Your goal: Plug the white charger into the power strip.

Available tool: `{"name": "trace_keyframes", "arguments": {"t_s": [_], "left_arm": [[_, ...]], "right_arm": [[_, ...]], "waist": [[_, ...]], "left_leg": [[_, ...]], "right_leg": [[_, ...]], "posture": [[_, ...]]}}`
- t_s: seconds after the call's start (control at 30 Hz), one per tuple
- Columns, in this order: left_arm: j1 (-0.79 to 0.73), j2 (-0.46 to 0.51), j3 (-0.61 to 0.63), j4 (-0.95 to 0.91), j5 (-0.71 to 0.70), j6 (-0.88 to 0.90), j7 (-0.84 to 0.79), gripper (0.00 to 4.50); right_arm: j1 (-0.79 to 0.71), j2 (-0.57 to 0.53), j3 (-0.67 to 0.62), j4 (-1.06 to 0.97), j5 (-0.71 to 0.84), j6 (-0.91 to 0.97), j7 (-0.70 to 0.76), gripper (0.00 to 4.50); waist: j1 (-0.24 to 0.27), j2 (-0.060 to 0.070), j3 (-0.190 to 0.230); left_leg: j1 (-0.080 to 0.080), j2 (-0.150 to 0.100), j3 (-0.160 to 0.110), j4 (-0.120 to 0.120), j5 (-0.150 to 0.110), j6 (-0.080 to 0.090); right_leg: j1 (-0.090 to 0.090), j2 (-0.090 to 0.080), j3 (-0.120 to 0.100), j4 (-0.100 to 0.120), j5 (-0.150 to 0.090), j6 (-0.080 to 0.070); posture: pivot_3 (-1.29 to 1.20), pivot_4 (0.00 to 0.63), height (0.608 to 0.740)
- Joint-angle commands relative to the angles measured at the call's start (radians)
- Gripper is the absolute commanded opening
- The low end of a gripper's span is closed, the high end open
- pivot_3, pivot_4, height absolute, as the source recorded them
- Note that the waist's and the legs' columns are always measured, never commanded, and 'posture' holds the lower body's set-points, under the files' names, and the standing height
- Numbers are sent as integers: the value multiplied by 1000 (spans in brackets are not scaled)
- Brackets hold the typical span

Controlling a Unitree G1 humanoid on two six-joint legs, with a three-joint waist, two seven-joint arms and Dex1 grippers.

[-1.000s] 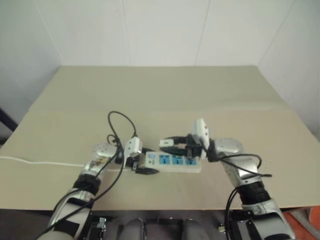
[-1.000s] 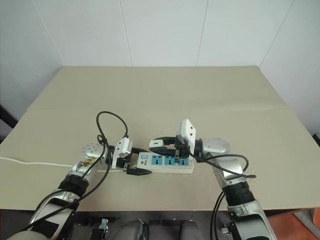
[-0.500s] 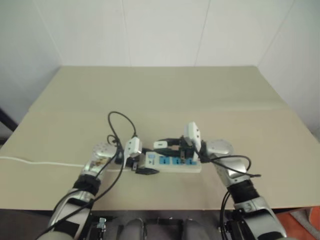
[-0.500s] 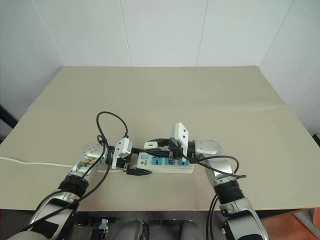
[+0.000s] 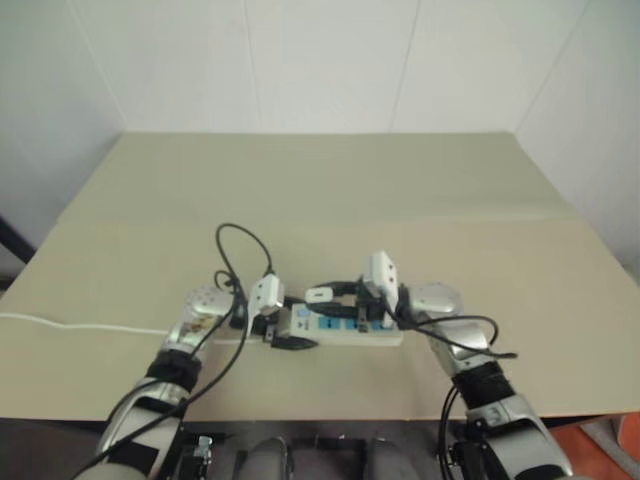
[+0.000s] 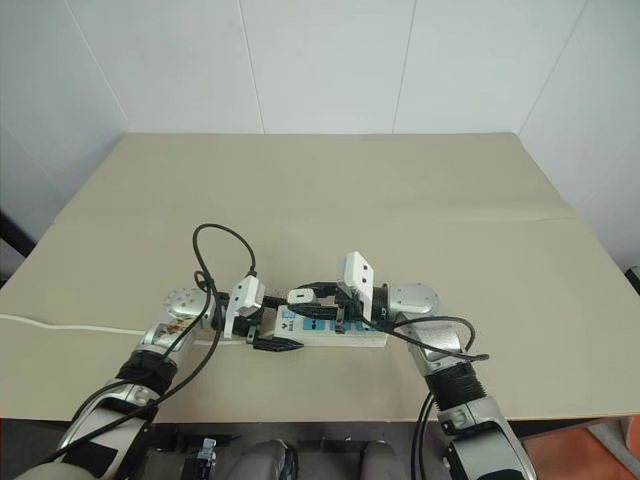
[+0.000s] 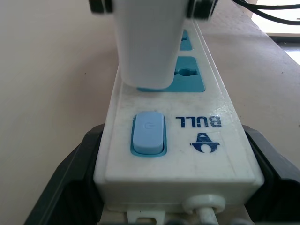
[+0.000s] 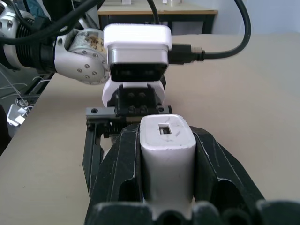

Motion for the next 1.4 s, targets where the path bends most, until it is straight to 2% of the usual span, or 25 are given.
{"name": "trace_keyframes", "arguments": {"t_s": [0.03,0.97,1.13,1.4], "left_arm": [[22,4,-41,7,34,18,-16,3318],[25,38,-41,-6,26,32,-11,3318],[24,41,-43,-6,24,31,-10,3318],[26,43,-42,-13,21,36,-9,3318]], "right_arm": [[4,-31,-22,29,-11,-23,8,1107],[100,-189,-20,160,-41,-67,34,1107],[91,-190,5,165,-45,-70,34,1107],[33,-126,91,180,-75,-54,25,1107]], "waist": [[0,0,0],[18,0,0],[19,-1,-1],[8,-1,-1]], "left_leg": [[0,0,0,0,0,0],[1,0,0,0,0,0],[1,0,-1,0,0,0],[4,1,0,-1,0,0]], "right_leg": [[0,0,0,0,0,0],[2,0,0,-2,0,0],[3,0,-1,-3,0,0],[3,1,0,-2,0,0]], "posture": [[0,150,740],[0,150,740],[0,150,740],[0,150,740]]}}
